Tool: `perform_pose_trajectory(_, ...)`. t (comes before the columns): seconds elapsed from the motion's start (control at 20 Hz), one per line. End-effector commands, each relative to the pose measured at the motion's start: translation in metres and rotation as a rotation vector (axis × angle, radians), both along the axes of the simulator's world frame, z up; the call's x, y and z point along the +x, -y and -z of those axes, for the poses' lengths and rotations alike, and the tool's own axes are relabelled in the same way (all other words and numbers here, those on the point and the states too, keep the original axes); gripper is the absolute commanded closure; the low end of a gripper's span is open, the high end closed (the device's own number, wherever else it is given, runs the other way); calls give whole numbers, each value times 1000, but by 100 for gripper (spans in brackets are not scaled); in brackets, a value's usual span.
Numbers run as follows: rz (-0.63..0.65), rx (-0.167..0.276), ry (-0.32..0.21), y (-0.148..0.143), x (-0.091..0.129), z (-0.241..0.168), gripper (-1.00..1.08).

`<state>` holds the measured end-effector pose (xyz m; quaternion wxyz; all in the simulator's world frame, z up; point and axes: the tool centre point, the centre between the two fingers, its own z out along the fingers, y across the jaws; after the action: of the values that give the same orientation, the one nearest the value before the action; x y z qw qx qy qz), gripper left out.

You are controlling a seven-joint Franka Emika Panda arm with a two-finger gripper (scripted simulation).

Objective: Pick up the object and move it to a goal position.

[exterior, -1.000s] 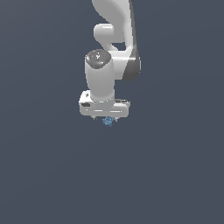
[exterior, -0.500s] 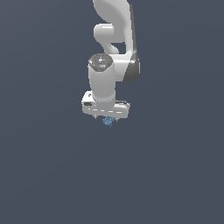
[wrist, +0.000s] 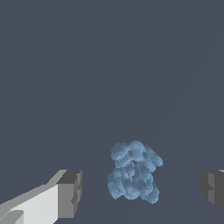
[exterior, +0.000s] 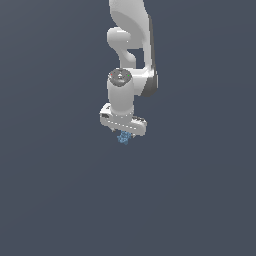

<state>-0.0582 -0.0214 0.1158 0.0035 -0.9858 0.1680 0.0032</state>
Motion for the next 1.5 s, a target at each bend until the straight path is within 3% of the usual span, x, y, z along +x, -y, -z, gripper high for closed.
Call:
perform_pose_trajectory(0.0, 44, -3, 2, -1, -11, 9, -92)
perform_pose_trajectory(0.45, 123, -8, 4, -2, -31, 24, -92)
perform_pose_trajectory(0.8, 122, -8, 4, -2, -32, 29, -92)
perform_pose_trajectory(1.45, 126, -8, 4, -3, -33, 73, -92)
